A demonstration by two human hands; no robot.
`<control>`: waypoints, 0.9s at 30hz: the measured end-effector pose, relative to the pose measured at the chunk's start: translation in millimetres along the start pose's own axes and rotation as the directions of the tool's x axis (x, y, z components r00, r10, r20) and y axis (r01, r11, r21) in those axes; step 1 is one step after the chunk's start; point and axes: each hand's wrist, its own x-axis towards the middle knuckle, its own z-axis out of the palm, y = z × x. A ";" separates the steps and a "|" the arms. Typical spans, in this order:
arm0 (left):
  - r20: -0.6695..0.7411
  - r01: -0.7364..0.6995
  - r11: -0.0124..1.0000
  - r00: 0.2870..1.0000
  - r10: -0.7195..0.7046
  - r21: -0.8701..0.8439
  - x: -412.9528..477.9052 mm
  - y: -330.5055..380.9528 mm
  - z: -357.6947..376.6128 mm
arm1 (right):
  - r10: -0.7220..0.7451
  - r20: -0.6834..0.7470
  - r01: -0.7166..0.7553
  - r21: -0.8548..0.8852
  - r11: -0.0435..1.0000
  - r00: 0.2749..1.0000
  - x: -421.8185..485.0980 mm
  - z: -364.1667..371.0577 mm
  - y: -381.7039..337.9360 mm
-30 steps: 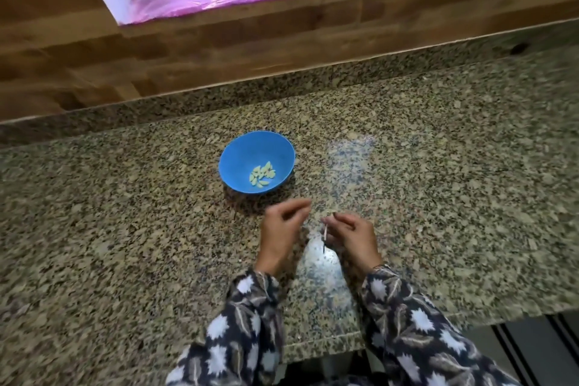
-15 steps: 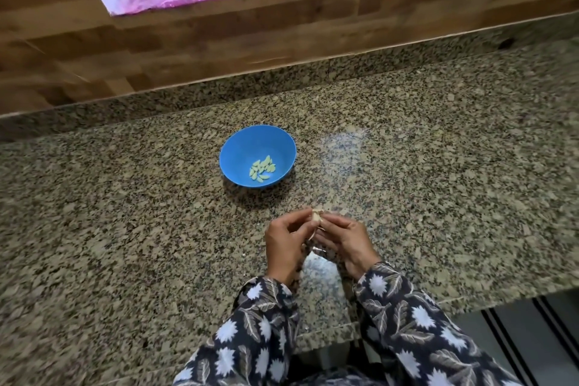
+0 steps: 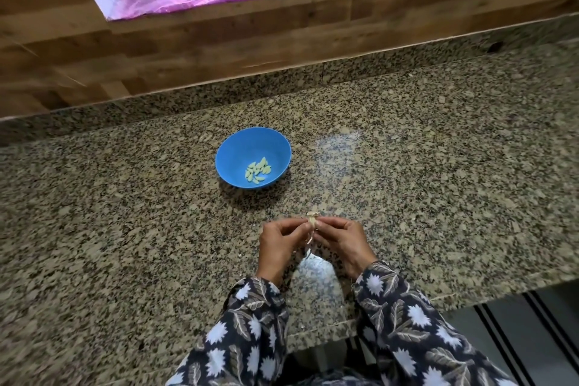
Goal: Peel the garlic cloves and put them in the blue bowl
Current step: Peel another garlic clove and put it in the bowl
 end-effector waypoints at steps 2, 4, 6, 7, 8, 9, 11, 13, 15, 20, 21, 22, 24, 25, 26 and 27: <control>-0.008 -0.020 0.999 1.000 0.020 0.028 -1.8 0.8 0.2 | -0.002 0.005 0.002 -0.023 1.000 1.000 1.1 -0.1 -0.4; -0.057 -0.070 0.992 0.995 0.076 0.106 -2.0 -0.7 2.5 | 0.000 0.017 0.000 -0.046 0.999 1.000 1.0 0.2 0.9; -0.089 -0.129 0.970 0.985 0.150 0.205 -2.2 -0.6 5.5 | -0.003 0.022 0.004 -0.071 0.997 1.000 0.4 1.0 1.9; -0.079 -0.158 0.953 0.980 0.184 0.259 -1.4 -0.3 6.7 | -0.012 0.022 0.013 -0.079 0.997 1.000 0.5 0.6 2.0; -0.057 -0.190 0.924 0.974 0.220 0.331 -0.3 0.1 7.6 | -0.020 0.022 0.022 -0.075 0.997 1.000 0.9 -0.8 2.2; -0.032 -0.225 0.878 0.965 0.262 0.423 0.1 1.0 8.5 | -0.024 0.024 0.026 -0.065 0.998 0.999 0.7 -2.2 2.4; 0.008 -0.282 0.760 0.940 0.342 0.586 -0.3 2.6 11.3 | -0.020 0.035 0.023 -0.068 0.997 0.999 0.1 -5.1 1.7; 0.005 -0.299 0.734 0.928 0.373 0.609 -1.7 5.2 12.7 | -0.008 0.039 0.011 -0.073 0.997 0.999 0.0 -7.6 -0.3; -0.024 -0.268 0.824 0.946 0.322 0.500 -3.3 7.5 13.4 | 0.003 0.054 0.000 -0.056 0.998 0.999 0.0 -10.1 -3.4; -0.073 0.000 1.000 0.997 0.002 0.028 -0.9 7.6 10.9 | 0.035 0.083 -0.030 -0.059 0.998 0.996 1.0 -13.1 -5.7; -0.063 0.041 0.999 0.997 -0.043 -0.029 0.3 6.8 10.3 | 0.039 0.092 -0.033 -0.058 0.998 0.995 1.4 -13.7 -5.0; -0.052 0.078 0.995 0.995 -0.081 -0.065 0.9 6.8 9.9 | 0.040 0.100 -0.034 -0.061 0.998 0.994 1.7 -14.4 -4.6; -0.034 0.132 0.986 0.990 -0.136 -0.101 1.3 7.0 10.1 | 0.034 0.100 -0.026 -0.079 0.997 0.994 2.4 -14.9 -4.4; -0.028 0.147 0.982 0.988 -0.152 -0.119 1.3 7.0 10.5 | 0.027 0.095 -0.018 -0.091 0.996 0.995 3.1 -15.1 -4.5; -0.023 0.157 0.978 0.987 -0.162 -0.140 1.0 7.1 10.8 | 0.019 0.091 -0.010 -0.103 0.995 0.996 3.7 -15.2 -4.9; -0.022 0.163 0.973 0.985 -0.169 -0.161 0.9 6.6 11.2 | 0.011 0.087 -0.001 -0.113 0.994 0.996 4.2 -15.4 -4.8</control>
